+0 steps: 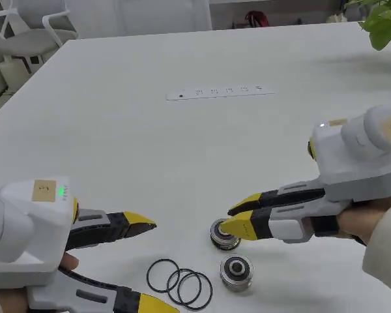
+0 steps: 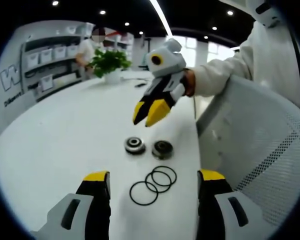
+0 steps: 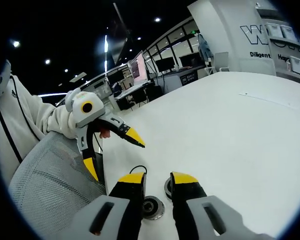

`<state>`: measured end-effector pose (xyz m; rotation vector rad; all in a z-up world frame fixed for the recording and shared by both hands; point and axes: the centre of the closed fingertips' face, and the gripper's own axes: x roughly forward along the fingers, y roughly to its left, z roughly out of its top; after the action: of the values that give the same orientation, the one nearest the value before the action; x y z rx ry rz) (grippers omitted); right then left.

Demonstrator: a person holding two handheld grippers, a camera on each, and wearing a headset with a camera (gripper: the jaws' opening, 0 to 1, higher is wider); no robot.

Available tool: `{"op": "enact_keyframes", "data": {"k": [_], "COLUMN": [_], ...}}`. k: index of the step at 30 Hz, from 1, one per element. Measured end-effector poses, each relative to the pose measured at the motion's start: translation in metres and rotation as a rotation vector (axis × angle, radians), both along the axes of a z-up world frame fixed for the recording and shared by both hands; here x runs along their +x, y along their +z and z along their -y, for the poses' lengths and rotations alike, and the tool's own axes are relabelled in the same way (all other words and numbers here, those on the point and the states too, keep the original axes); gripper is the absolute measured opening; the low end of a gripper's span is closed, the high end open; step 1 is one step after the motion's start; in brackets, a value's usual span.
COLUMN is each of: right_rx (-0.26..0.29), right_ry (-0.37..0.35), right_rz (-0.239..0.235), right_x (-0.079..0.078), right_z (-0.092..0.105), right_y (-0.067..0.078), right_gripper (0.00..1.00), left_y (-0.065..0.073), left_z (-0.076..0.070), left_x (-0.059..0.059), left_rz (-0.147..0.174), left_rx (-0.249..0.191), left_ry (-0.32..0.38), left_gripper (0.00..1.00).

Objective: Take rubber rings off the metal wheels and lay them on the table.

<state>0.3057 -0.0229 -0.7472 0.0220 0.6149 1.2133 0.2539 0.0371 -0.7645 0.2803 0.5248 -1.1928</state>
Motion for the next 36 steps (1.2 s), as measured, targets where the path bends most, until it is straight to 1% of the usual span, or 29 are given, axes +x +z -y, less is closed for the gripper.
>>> {"op": "enact_keyframes", "data": {"k": [3,5,6,7,9,10,11,13,16,18,19,20,23,25,27,30,32,36], "right_rx": [0.009,0.012,0.013,0.015,0.020,0.021,0.024,0.025,0.022,0.019,0.015,0.009,-0.004,-0.009,-0.010,-0.008,-0.009,-0.015], "right_ry": [-0.024,-0.039,-0.047,-0.057,-0.073,-0.078,-0.088,-0.097,-0.103,-0.105,-0.106,-0.106,-0.102,-0.103,-0.108,-0.114,-0.117,-0.112], "right_rz": [0.008,0.012,0.015,0.018,0.020,0.020,0.019,0.019,0.021,0.020,0.019,0.019,0.020,0.019,0.013,0.007,0.004,0.002], "right_x": [0.005,0.008,0.009,0.011,0.014,0.015,0.016,0.018,0.019,0.019,0.019,0.019,0.019,0.019,0.020,0.020,0.020,0.019], "right_z": [0.004,0.007,0.009,0.011,0.014,0.016,0.017,0.018,0.020,0.020,0.021,0.021,0.023,0.024,0.026,0.027,0.028,0.028], "right_y": [0.003,0.004,0.004,0.005,0.006,0.006,0.007,0.007,0.006,0.005,0.003,0.002,-0.002,-0.005,-0.007,-0.008,-0.009,-0.011], "right_gripper": [0.18,0.18,0.18,0.19,0.19,0.19,0.19,0.19,0.20,0.20,0.20,0.20,0.20,0.20,0.20,0.20,0.20,0.20], "left_y": [0.001,0.004,0.011,0.015,0.022,0.024,0.026,0.030,0.043,0.052,0.054,0.058,0.065,0.072,0.078,0.086,0.086,0.086], "left_z": [-0.001,-0.001,-0.001,-0.001,-0.004,-0.005,-0.008,-0.012,-0.016,-0.017,-0.017,-0.016,-0.017,-0.015,-0.012,-0.006,0.001,0.014], "left_x": [0.002,0.004,0.009,0.011,0.020,0.023,0.029,0.035,0.045,0.051,0.053,0.056,0.064,0.069,0.074,0.081,0.084,0.086], "left_rz": [0.001,0.006,0.014,0.018,0.043,0.056,0.076,0.091,0.116,0.133,0.141,0.156,0.190,0.199,0.201,0.223,0.220,0.210], "left_rx": [-0.003,-0.011,-0.037,-0.048,-0.057,-0.055,-0.043,-0.037,-0.062,-0.068,-0.066,-0.061,-0.030,-0.038,-0.048,-0.043,-0.037,-0.034], "left_ry": [0.006,0.013,0.031,0.041,0.061,0.066,0.078,0.092,0.114,0.122,0.121,0.117,0.099,0.096,0.092,0.073,0.061,0.022], "left_gripper": [0.72,0.72,0.72,0.72,0.72,0.72,0.72,0.72,0.72,0.72,0.72,0.72,0.71,0.70,0.69,0.67,0.67,0.67]}}
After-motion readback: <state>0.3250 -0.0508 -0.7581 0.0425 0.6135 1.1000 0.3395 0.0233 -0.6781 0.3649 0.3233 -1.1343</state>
